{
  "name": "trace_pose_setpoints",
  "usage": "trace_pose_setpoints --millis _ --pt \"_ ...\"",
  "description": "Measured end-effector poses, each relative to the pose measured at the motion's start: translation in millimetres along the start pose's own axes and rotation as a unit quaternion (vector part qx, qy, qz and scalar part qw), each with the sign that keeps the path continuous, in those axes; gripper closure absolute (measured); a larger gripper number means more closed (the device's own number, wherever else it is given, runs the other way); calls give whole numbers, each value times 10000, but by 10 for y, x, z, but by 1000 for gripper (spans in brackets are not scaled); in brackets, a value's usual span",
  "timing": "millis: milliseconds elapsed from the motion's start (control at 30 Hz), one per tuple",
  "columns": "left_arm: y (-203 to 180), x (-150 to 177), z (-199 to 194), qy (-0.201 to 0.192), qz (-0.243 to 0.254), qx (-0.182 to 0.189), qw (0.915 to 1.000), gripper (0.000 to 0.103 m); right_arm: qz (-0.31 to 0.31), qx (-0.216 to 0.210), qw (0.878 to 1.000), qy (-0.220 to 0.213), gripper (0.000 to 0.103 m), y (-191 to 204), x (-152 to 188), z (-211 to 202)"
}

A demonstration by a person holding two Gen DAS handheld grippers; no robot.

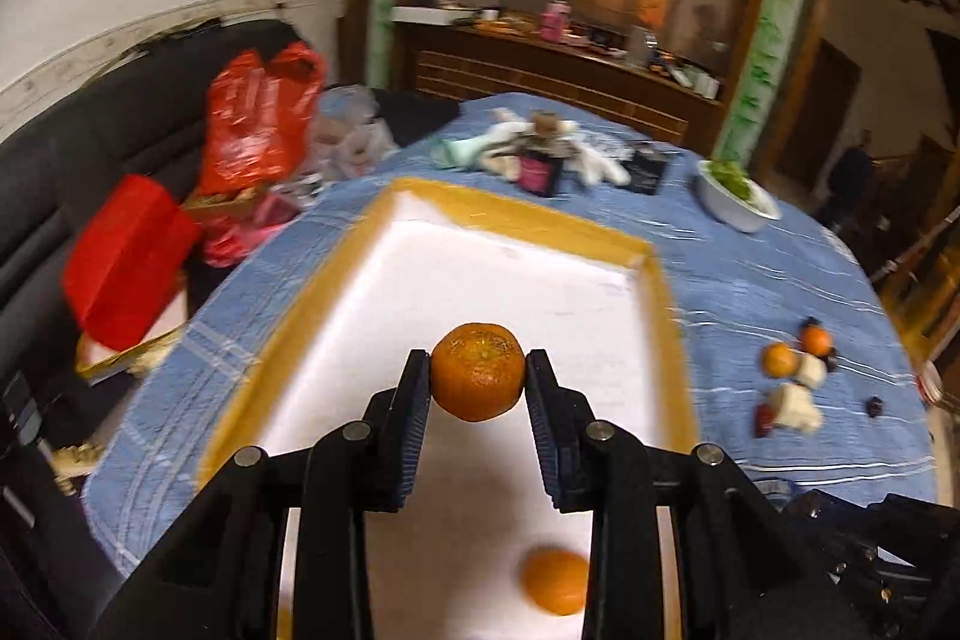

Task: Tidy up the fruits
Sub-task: 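Carry the orange and plum over the tray and open both tools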

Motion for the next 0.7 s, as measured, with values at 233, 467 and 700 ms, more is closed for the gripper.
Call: trace_pose_setpoints --millis 233,467,700 --pt "346 78 122 134 -90 -266 9995 72 -479 -286 9976 419 76 591 -45 626" --pt "441 107 155 162 -155 -353 9991 71 -548 -136 9966 594 75 623 15 930" --pt "399 66 48 -4 -58 -390 9992 44 -449 -135 9980 424 55 611 -41 898"
Point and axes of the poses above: each gripper's, at about its wrist camera, not at the fingertips, and z roughly the way its jaws point, y to its left, x to its underside, the point moved 4 cm from there along z, roughly the way its jaws point, and after that the axes turned 9 degrees about -y, right-handed, at the moved point
